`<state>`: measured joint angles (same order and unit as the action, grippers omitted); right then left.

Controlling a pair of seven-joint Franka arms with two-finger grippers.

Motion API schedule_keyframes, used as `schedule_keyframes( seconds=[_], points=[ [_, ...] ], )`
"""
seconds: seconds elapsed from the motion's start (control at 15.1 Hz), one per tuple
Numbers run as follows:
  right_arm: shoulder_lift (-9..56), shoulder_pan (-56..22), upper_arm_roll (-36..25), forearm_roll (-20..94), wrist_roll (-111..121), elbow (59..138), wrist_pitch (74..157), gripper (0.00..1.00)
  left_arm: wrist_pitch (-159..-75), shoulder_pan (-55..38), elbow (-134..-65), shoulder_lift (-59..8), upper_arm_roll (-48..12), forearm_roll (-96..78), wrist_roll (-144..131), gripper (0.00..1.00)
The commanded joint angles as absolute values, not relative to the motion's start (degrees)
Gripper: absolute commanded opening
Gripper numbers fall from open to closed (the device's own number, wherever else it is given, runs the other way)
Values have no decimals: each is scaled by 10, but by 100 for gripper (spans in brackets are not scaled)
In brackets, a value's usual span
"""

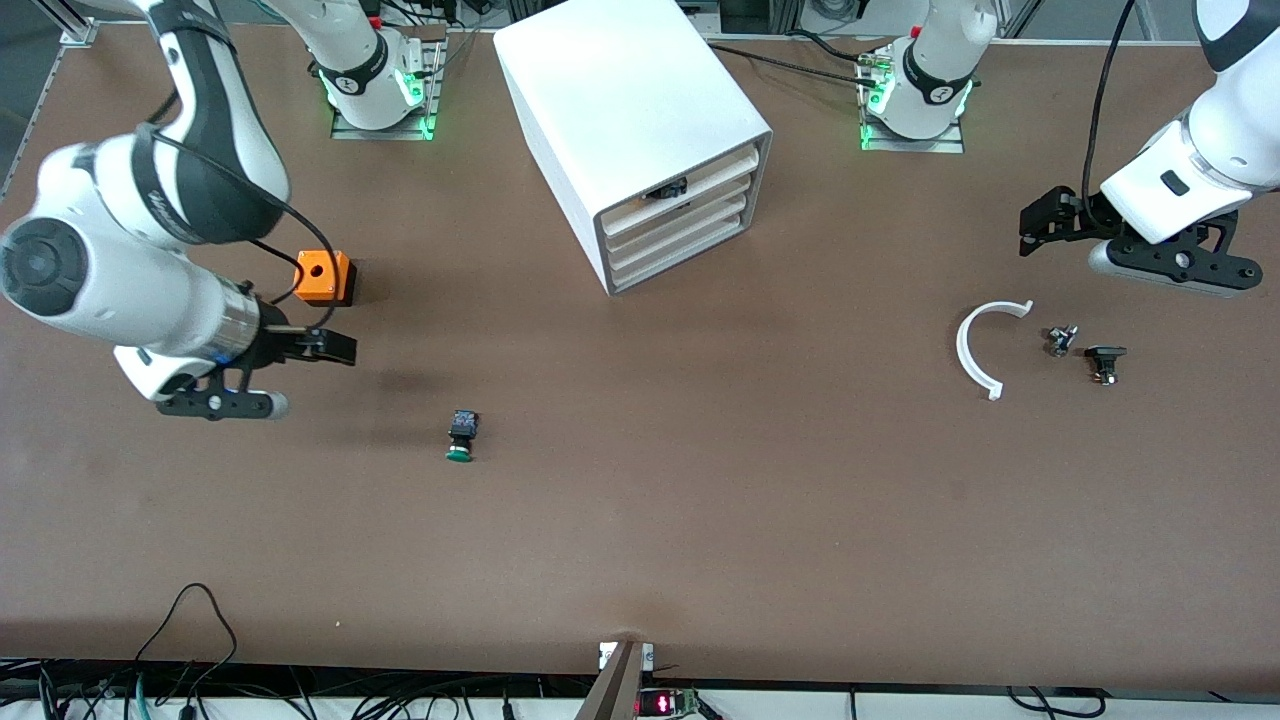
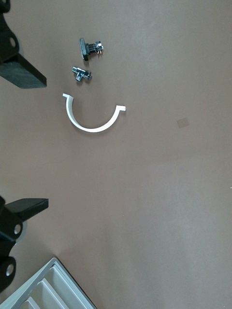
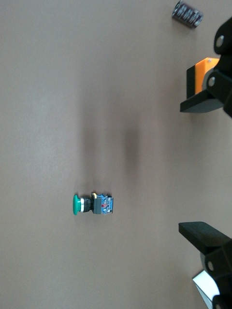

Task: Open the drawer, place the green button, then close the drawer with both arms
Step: 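Move the right gripper down over the green push button, then grasp the green button with the right gripper while the left gripper reaches the drawer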

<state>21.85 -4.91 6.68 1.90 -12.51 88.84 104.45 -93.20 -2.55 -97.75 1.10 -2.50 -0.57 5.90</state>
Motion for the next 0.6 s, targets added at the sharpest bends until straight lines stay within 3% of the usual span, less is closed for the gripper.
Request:
schedule_keyframes(
  seconds=[0.0, 0.53],
  points=[
    [245, -61, 67, 25, -127, 878, 1073, 100, -922, -29, -972, 15, -23, -8, 54, 100],
    [304, -89, 67, 24, -142, 880, 1149, 100, -826, -27, -973, 8, -23, -81, 63, 100]
  ],
)
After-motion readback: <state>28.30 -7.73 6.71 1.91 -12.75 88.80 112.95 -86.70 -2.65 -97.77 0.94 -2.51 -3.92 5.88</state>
